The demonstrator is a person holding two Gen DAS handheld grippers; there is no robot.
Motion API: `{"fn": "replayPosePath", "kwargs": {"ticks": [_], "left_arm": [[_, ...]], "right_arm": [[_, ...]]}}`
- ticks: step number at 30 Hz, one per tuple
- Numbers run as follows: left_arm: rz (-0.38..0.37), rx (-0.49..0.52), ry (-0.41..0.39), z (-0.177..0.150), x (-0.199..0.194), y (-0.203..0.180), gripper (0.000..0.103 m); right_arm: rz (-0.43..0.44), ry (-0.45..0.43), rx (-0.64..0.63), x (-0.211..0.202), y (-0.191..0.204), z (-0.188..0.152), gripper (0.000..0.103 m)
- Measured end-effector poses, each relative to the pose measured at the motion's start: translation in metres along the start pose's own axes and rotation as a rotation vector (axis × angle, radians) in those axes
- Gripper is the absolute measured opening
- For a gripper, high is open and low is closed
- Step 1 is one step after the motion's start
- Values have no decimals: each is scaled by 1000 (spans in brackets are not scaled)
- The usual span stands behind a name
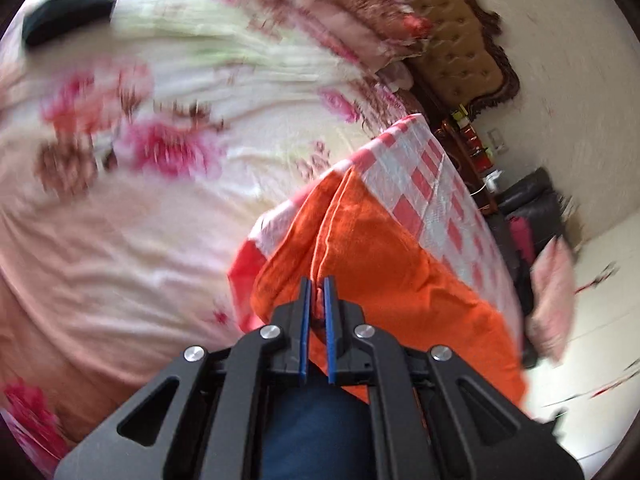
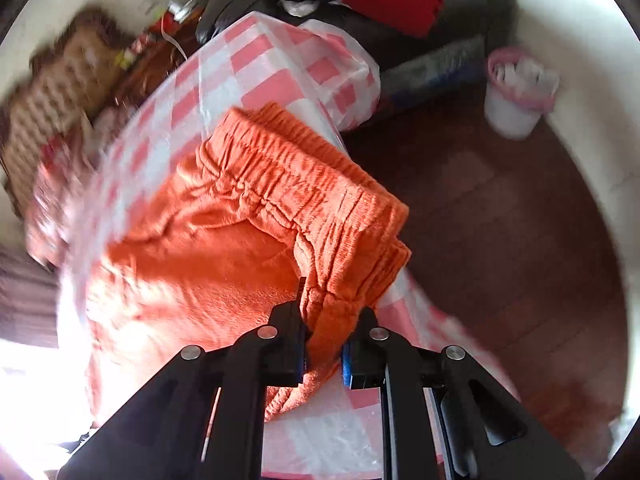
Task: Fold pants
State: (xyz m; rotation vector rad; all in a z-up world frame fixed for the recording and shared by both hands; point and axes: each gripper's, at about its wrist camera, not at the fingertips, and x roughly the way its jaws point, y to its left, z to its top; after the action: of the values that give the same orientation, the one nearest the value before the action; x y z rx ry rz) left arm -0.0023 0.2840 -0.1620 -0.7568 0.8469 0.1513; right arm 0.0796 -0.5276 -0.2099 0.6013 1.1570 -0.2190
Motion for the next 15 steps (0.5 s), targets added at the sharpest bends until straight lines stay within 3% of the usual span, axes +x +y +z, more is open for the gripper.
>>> {"fn": "replayPosePath", "kwargs": {"ticks": [2,4,6,8,9,11,13,15], "left_arm": [[75,54,3,-10,5,-4,6],[100,-41,101,-22,26,18,6],[109,-22,161,-29,38,25,7],[123,0,130,-24,33,22,23],[119,11,91,-16,26,20,40],[112,60,34,5,20,9,45],[109,156,-4,29,26,-6,56],[88,232,25,51,45,-21,66]], "right_arm": [[-76,-18,-71,1,13,-2,14],[-137,-25,-119,4,22,-5,14],[-172,-33,-144,8,25,-7,15],[-192,-35,-154,8,27,-7,15],[-197,-35,-159,9,27,-7,15],[-201,-35,-161,10,28,-7,15],[-198,-36,-156,10,28,-7,16],[-201,-36,-154,10,29,-8,16]]}}
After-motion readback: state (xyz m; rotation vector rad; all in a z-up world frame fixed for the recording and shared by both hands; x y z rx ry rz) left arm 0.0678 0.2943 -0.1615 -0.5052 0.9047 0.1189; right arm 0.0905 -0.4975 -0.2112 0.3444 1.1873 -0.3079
